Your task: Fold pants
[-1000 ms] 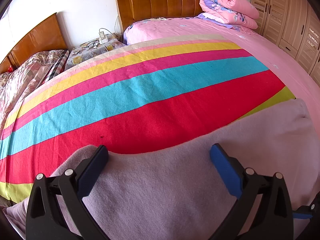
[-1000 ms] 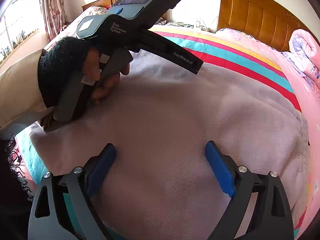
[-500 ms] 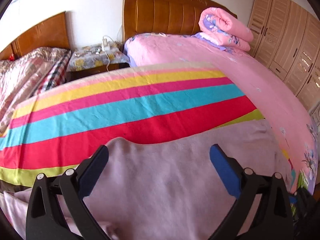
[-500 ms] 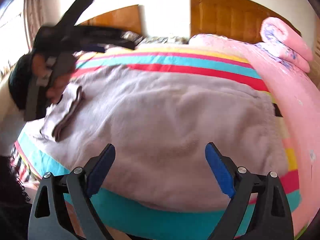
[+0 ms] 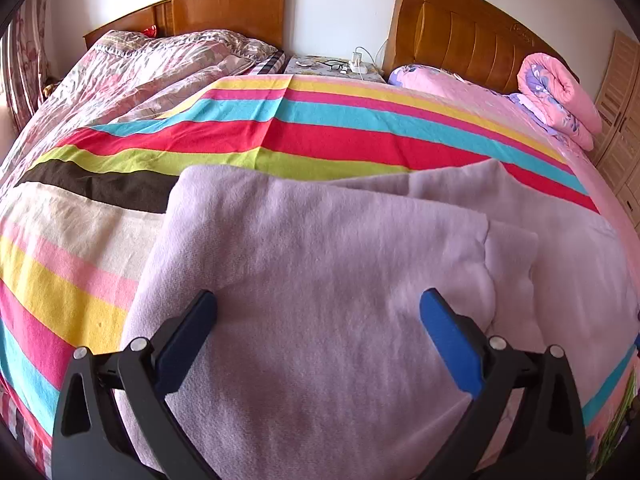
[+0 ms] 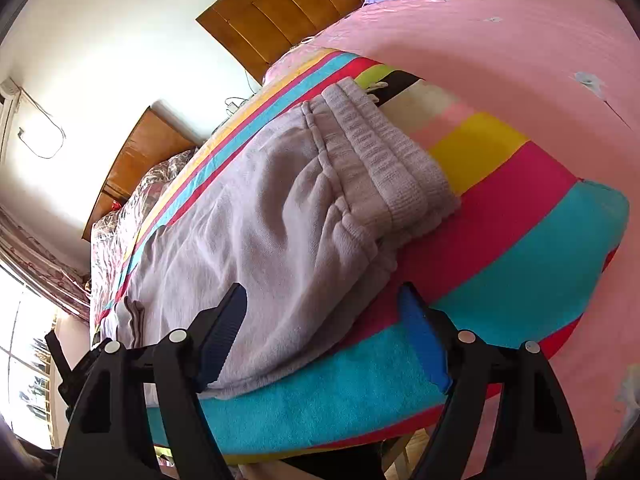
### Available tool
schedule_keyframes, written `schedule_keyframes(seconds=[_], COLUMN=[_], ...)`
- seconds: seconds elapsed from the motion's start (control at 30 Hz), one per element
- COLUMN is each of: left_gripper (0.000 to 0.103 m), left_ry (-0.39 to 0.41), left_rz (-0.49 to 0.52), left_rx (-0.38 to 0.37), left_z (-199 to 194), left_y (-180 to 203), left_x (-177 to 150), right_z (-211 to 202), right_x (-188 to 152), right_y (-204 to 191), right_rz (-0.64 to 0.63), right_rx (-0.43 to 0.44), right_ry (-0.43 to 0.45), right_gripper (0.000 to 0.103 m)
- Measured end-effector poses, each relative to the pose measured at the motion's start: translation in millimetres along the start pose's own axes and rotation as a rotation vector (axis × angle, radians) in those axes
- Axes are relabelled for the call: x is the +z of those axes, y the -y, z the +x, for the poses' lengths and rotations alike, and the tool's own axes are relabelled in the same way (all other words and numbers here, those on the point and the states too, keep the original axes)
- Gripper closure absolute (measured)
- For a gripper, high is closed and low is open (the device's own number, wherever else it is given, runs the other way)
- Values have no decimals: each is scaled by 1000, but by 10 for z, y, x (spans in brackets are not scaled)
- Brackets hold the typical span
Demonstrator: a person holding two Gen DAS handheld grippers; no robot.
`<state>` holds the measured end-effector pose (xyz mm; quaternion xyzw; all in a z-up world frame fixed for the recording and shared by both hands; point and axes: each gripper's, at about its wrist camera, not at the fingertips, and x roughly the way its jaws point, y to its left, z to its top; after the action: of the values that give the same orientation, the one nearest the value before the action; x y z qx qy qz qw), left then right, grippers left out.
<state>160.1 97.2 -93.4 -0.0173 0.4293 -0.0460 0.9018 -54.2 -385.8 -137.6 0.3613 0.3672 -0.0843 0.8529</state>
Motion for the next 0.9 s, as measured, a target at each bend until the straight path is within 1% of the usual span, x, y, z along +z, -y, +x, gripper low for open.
schedule_keyframes(seconds=[0.07, 0.1, 0.13, 0.2, 0.23, 0.27, 0.3, 0.33, 0.37, 0.43, 0.47, 0.5, 0.53, 0.57, 0.63, 0.7, 0.73, 0.8, 0.87, 0.9], left_gripper=[1, 1, 1, 1, 1, 1, 1, 1, 1, 1, 1, 1, 1, 1, 1, 1, 1, 1, 1, 1], left_ry=[4, 19, 30, 21, 18, 16, 18, 18, 18, 18, 18, 19, 35, 63, 131, 197, 221, 252, 267, 262], left_rz=[91, 127, 130, 113, 106, 106, 111, 113, 113, 116, 120, 121, 107, 78, 15, -43, -72, -125, -168, -188], left_rx=[56, 84, 92, 70, 54, 46, 47, 48, 48, 40, 28, 7, -24, -49, -63, -58, -55, -49, -19, -11], left_z=[66, 90, 92, 119, 124, 138, 135, 144, 148, 141, 122, 80, 6, -98, -336, -566, -663, -811, -907, -930], left_y=[95, 154, 180, 136, 115, 91, 92, 99, 107, 108, 104, 88, 46, -21, -189, -380, -481, -670, -842, -917], left_x=[-82, -117, -128, -124, -119, -111, -117, -110, -100, -97, -92, -84, -72, -47, 6, 59, 76, 88, 51, 13], right_z=[54, 69, 71, 67, 67, 70, 79, 79, 103, 72, 28, -34, -119, -211, -376, -415, -373, -203, 72, 222], right_x=[64, 83, 100, 100, 93, 87, 90, 95, 105, 73, 54, 43, 49, 71, 75, -48, -169, -517, -1016, -1311], right_y=[-18, -13, 13, 49, 40, 18, 5, -11, 15, 75, 41, -50, -221, -469, -1165, -1922, -2306, -2962, -3473, -3646], right_rz=[8, 23, 53, 98, 91, 70, 41, 24, 43, 96, 99, 87, 39, -42, -270, -514, -640, -864, -1102, -1226], right_rx=[-11, -14, -16, -19, -29, -51, -71, -93, -74, -14, 10, 28, 34, 26, 28, 72, 103, 175, 239, 248], right_ry=[5, 15, 19, 22, 23, 17, 5, -3, -15, 24, 60, 101, 142, 181, 255, 289, 285, 244, 159, 110], right_gripper=[29, 30, 32, 35, 39, 44, 47, 57, 67, 74, 78, 79, 81, 81, 82, 82, 82, 82, 82, 82])
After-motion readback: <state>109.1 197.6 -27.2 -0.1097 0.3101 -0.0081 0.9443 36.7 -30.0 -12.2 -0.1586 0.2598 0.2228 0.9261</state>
